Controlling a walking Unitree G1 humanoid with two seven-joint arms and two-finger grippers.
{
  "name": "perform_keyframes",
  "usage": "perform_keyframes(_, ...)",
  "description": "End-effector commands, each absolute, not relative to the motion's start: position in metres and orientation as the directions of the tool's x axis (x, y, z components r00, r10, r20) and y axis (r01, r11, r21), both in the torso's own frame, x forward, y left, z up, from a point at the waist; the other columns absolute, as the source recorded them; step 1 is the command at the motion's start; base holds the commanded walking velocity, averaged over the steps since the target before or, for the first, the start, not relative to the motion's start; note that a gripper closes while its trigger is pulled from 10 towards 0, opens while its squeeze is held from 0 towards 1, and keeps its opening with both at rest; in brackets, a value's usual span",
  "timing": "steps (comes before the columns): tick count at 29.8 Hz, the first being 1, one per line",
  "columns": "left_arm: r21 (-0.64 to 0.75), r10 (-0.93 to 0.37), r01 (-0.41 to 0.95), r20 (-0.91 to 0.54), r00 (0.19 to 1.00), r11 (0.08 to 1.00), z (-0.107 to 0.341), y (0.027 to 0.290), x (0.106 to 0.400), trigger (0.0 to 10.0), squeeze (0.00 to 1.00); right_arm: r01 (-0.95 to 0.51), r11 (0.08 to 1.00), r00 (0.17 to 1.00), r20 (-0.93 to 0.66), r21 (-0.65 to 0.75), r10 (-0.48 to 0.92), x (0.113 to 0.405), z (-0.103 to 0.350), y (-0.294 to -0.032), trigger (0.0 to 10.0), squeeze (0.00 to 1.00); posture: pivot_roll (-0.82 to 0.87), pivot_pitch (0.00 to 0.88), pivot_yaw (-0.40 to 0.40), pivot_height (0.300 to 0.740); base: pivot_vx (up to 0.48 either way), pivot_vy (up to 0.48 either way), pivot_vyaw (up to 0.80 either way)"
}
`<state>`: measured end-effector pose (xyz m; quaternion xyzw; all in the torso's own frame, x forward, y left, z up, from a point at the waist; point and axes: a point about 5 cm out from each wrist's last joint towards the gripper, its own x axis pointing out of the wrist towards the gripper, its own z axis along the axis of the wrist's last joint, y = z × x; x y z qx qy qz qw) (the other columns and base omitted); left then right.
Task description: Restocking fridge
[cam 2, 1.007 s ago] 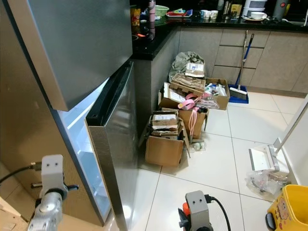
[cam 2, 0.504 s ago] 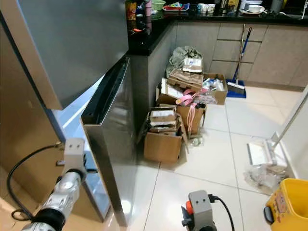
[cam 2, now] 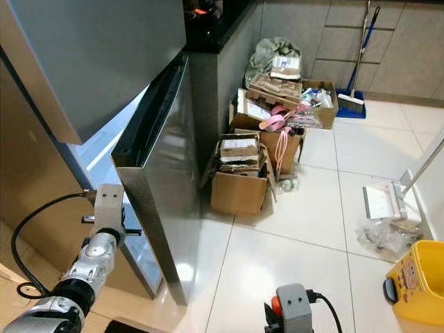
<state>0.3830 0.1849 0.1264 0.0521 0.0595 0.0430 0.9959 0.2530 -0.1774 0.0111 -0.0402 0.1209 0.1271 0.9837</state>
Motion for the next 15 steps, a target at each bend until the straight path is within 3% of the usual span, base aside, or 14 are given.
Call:
perform_keyframes(1,0.096,0.103,-0.090,-0.143,0.984,0.991,0.120,0.190,0.380,10.0,0.00,-0.323,0.946,0.916,-0.260,-0.028,0.305,0.248,0.009,-0.166,10.0,0.00,-0.03,0.286,0.047,0.740,0.000,0.000,0.00)
perform_keyframes(5,0.086,0.099,-0.088,-0.141,0.985,0.992,0.121,0.189,0.381,10.0,0.00,-0.378,0.926,0.900,-0.243,-0.022,0.362,0.251,0.014,-0.155,10.0,0.00,-0.04,0.285,0.042,0.740,0.000,0.000,0.00)
perform_keyframes(6,0.054,0.045,-0.038,-0.136,0.990,0.998,0.122,0.178,0.383,10.0,0.00,-0.446,0.895,0.873,-0.223,-0.006,0.434,0.255,0.021,-0.140,10.0,0.00,-0.03,0.284,0.035,0.740,0.000,0.000,0.00)
perform_keyframes(10,0.001,-0.078,0.079,-0.129,0.989,0.997,0.121,0.154,0.383,10.0,0.00,-0.495,0.869,0.849,-0.217,-0.003,0.482,0.256,0.024,-0.129,10.0,0.00,-0.03,0.282,0.032,0.740,0.000,0.000,0.00)
perform_keyframes(13,-0.015,-0.213,0.214,-0.143,0.966,0.977,0.115,0.122,0.380,10.0,0.00,-0.507,0.862,0.840,-0.228,-0.007,0.492,0.254,0.023,-0.129,10.0,0.00,-0.03,0.281,0.028,0.740,0.000,0.000,0.00)
perform_keyframes(15,-0.044,-0.372,0.370,-0.134,0.918,0.928,0.110,0.082,0.371,10.0,0.00,-0.498,0.867,0.842,-0.246,-0.007,0.481,0.251,0.020,-0.135,10.0,0.00,-0.03,0.279,0.028,0.740,0.000,0.000,0.00)
